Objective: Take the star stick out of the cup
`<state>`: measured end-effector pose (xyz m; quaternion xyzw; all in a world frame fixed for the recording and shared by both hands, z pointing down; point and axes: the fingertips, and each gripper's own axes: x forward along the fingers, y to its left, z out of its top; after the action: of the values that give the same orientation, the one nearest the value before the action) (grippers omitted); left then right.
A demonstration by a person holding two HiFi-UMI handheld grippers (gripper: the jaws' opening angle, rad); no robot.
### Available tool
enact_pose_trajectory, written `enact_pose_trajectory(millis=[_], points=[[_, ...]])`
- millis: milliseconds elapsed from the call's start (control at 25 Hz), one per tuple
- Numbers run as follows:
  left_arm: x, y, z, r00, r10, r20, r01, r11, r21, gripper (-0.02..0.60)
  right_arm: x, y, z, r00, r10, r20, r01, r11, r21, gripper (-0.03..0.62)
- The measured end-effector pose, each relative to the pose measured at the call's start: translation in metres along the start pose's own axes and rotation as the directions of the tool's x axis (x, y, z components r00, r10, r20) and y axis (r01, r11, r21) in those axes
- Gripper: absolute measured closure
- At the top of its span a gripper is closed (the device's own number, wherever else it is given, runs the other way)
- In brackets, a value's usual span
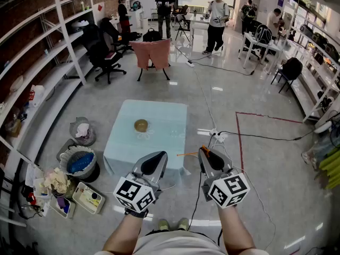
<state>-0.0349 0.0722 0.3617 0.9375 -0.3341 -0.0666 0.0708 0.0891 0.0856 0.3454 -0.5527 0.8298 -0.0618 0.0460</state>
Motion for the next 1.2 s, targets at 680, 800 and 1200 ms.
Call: enact_pose_trajectory(millis=[680,800,1200], points=[[0.000,-0.019,-0.002,1.000,0.012,-0.013,-0.012,1.000,0.013,0.577,-0.011,0.003,-0.002,0.999,0.047,-0.007,-0.046,0.999,0.011,0.563],[0.005,-0.025,-0.001,1.000,0.011,-0.015,-0.011,1.000,0.019,0.577,-0.014,0.001,0.002,0.998,0.060,-0.002,-0.060,0.998,0.017,0.563],[0.022,-0.039,-0.001,0.999,0.034,-0.015,-0.034,0.999,0.018,0.577,-0.025,-0.025,0.011,0.998,0.062,0.009,-0.062,0.997,0.038,0.563]])
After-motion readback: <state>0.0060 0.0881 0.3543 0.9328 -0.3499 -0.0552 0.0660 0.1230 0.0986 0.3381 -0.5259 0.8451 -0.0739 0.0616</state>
